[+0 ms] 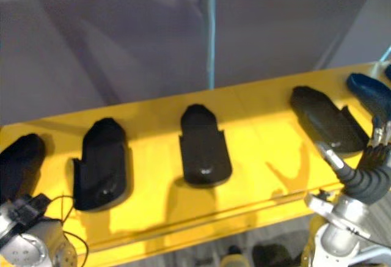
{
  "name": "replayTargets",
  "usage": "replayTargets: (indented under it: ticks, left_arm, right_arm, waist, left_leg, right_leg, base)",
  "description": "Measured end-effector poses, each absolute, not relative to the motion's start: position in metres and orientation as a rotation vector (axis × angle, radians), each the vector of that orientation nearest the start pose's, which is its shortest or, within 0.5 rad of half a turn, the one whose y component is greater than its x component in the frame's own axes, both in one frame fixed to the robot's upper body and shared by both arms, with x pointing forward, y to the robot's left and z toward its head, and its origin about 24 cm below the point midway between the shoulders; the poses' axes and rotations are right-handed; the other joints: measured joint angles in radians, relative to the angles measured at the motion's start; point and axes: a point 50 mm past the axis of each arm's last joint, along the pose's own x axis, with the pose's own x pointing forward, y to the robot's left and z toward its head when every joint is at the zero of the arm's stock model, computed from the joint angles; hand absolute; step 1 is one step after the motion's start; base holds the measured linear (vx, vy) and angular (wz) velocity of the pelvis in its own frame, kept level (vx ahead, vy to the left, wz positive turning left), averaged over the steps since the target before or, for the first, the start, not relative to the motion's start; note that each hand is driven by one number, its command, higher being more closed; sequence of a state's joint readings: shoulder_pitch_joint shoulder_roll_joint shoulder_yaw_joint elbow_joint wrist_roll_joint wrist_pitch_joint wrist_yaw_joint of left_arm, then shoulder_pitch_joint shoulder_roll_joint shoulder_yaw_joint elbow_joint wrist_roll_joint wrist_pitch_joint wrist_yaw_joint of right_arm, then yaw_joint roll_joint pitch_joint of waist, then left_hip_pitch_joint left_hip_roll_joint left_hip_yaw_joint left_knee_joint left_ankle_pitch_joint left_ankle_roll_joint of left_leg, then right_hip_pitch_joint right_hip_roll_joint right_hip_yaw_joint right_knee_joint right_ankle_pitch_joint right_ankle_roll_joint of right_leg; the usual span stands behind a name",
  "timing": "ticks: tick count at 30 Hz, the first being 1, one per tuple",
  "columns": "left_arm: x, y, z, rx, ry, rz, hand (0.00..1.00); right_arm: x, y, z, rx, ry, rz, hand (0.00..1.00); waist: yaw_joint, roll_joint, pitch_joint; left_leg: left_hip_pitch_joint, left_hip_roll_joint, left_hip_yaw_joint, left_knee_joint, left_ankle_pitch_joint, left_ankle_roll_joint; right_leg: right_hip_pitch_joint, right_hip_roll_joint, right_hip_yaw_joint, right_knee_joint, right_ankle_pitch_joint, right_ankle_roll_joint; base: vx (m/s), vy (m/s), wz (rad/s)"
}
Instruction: Walk over and take plastic housings, then place them on the shelf
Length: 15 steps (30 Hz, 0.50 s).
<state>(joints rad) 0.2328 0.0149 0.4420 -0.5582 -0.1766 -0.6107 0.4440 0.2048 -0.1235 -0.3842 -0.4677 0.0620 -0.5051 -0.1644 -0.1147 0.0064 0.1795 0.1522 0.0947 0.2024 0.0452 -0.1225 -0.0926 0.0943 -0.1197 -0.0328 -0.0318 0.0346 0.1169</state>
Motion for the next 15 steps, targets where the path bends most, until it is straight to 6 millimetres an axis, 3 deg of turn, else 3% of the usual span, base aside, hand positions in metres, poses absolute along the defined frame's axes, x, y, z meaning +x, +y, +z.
replayTargets:
  ticks: [5, 8, 10, 15]
  left_arm:
    - [0.126, 0.266, 0.167, -0.041, -0.983, 0.846, 0.00]
    - [0.129, 0.267, 0.165, 0.009, -0.943, 0.771, 0.00]
    - [0.134, 0.265, 0.165, 0.024, -0.922, 0.680, 0.00]
    - [0.157, 0.248, 0.164, 0.002, -0.823, 0.243, 0.00]
  right_arm:
    - [0.169, -0.244, 0.171, -0.311, -0.856, -0.428, 0.00]
    - [0.173, -0.242, 0.179, -0.328, -0.896, -0.408, 0.00]
    - [0.175, -0.242, 0.182, -0.330, -0.907, -0.402, 0.00]
    - [0.178, -0.241, 0.182, -0.336, -0.880, -0.384, 0.00]
  waist:
    - [0.020, -0.012, 0.001]
    - [0.026, -0.017, 0.001]
    - [0.027, -0.018, 0.001]
    - [0.023, -0.018, 0.000]
  left_leg:
    - [-0.014, -0.001, -0.030, 0.003, 0.000, 0.000]
    - [-0.014, -0.001, -0.033, 0.003, 0.000, 0.000]
    - [-0.015, -0.001, -0.033, 0.003, 0.000, 0.000]
    - [-0.014, -0.001, -0.028, 0.004, -0.001, 0.000]
  right_leg:
    - [0.011, -0.003, -0.036, -0.010, 0.000, 0.000]
    - [0.013, -0.003, -0.046, -0.010, 0.000, 0.000]
    - [0.013, -0.004, -0.046, -0.010, 0.001, 0.001]
    - [0.011, -0.004, -0.043, -0.010, 0.001, 0.002]
  base:
    - [0.01, -0.012, 0.18]
    - [0.01, -0.006, 0.04]
    - [0.00, 0.000, 0.00]
    - [-0.01, -0.002, -0.02]
